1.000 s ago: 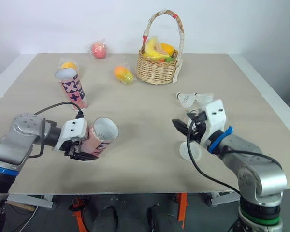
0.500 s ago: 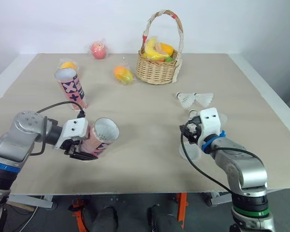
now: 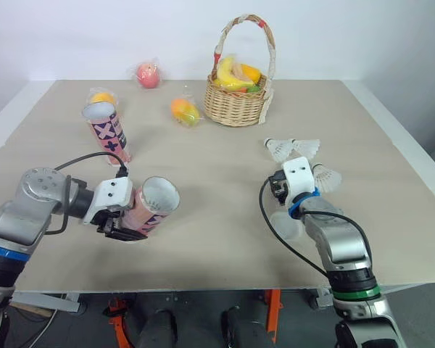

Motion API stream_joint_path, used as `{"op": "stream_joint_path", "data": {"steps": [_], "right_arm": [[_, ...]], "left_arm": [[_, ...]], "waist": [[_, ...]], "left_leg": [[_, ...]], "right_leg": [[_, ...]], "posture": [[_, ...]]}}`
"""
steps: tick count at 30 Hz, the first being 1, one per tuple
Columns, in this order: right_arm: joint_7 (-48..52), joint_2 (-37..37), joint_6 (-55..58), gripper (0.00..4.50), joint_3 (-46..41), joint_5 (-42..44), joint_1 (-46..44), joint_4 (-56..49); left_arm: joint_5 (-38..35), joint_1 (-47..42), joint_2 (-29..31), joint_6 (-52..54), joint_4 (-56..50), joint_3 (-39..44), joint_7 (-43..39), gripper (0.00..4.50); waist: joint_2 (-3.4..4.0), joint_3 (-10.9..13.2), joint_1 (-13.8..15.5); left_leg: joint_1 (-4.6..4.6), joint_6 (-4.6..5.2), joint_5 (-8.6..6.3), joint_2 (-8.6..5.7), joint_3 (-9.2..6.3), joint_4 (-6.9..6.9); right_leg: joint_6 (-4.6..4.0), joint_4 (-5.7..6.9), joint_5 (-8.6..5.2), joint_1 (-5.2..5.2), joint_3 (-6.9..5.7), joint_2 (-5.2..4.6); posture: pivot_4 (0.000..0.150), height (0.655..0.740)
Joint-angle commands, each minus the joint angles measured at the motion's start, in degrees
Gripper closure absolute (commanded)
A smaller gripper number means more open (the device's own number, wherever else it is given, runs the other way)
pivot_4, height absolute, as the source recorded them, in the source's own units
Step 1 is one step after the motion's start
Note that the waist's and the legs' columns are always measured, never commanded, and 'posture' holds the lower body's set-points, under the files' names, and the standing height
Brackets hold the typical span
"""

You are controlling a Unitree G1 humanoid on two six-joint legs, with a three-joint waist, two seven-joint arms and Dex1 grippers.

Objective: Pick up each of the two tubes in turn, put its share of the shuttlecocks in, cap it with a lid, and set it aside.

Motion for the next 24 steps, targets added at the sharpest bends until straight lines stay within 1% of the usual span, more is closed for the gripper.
{"op": "stream_joint_path", "data": {"steps": [1,7,9,12,15,16,18,21,24], "right_arm": [[1.0,0.2,-1.4,4.48,0.1,-0.4,-0.4,-2.3],[3.9,0.0,-0.5,4.48,0.3,0.6,1.2,-7.9],[6.2,-1.2,-0.7,4.48,0.5,1.1,1.9,-11.0],[13.5,-4.8,-2.1,4.48,1.7,3.9,3.5,-17.1],[20.6,-9.2,-7.0,4.48,3.9,5.0,4.1,-20.5],[23.1,-10.2,-9.0,4.48,4.1,6.0,3.6,-21.2],[30.3,-11.3,-12.2,4.48,2.8,11.5,-0.3,-21.9],[37.6,-12.1,-15.5,4.48,1.2,17.0,-6.2,-20.0],[45.8,-14.2,-18.3,4.48,1.7,20.9,-11.0,-18.8]], "left_arm": [[-1.0,0.8,0.4,0.5,-1.9,1.1,0.4,1.16],[-0.9,1.0,0.1,0.6,-1.8,1.1,0.6,1.16],[-0.8,0.8,-0.1,0.5,-1.7,0.9,0.7,1.16],[-0.8,0.3,-0.4,0.3,-1.3,0.6,0.6,1.16],[-0.6,0.0,-0.5,0.0,-0.8,0.4,0.5,1.16],[-0.6,-0.1,-0.5,0.0,-0.7,0.4,0.4,1.16],[-0.5,-0.5,-0.7,-0.1,-0.3,0.2,0.3,1.16],[-0.2,-1.0,-0.8,-0.4,0.3,-0.1,0.0,1.16],[-0.1,-1.6,-0.8,-0.4,0.8,-0.3,-0.2,1.16]], "waist": [[0.00,0.0,0.0],[0.00,0.0,0.0],[0.00,0.0,0.0],[0.00,0.0,0.1],[0.00,0.0,0.1],[0.00,0.0,0.1],[0.02,0.0,0.0],[0.07,0.1,0.0],[0.03,0.1,0.2]], "left_leg": [[0.00,0.00,0.00,0.00,0.00,0.00],[0.00,0.00,0.00,0.00,0.01,0.00],[0.00,0.00,0.00,0.01,-0.01,0.00],[-0.01,0.00,0.00,0.00,-0.01,0.00],[-0.01,0.00,0.00,-0.01,0.00,0.00],[0.00,0.00,0.00,-0.01,-0.01,0.01],[0.01,0.00,0.00,0.01,-0.01,0.02],[0.04,0.03,0.02,0.01,-0.01,0.05],[0.04,0.04,0.02,0.05,-0.03,0.08]], "right_leg": [[0.00,0.00,0.00,0.00,0.00,0.00],[0.00,0.00,0.00,-0.01,0.01,0.00],[0.00,0.00,0.00,0.00,-0.01,0.01],[0.01,0.00,-0.02,0.01,-0.02,-0.01],[0.01,-0.01,-0.02,0.01,-0.01,-0.02],[0.01,-0.01,-0.02,0.02,-0.02,-0.02],[0.00,-0.01,-0.02,0.02,-0.03,0.00],[0.02,-0.01,0.08,0.03,-0.02,0.02],[0.00,-0.01,0.08,0.07,-0.08,0.03]], "posture": [[0.150,0.7400],[0.150,0.7400],[0.150,0.7400],[0.150,0.7400],[0.150,0.7400],[0.150,0.7400],[0.150,0.7400],[0.150,0.7400],[0.150,0.7400]]}}
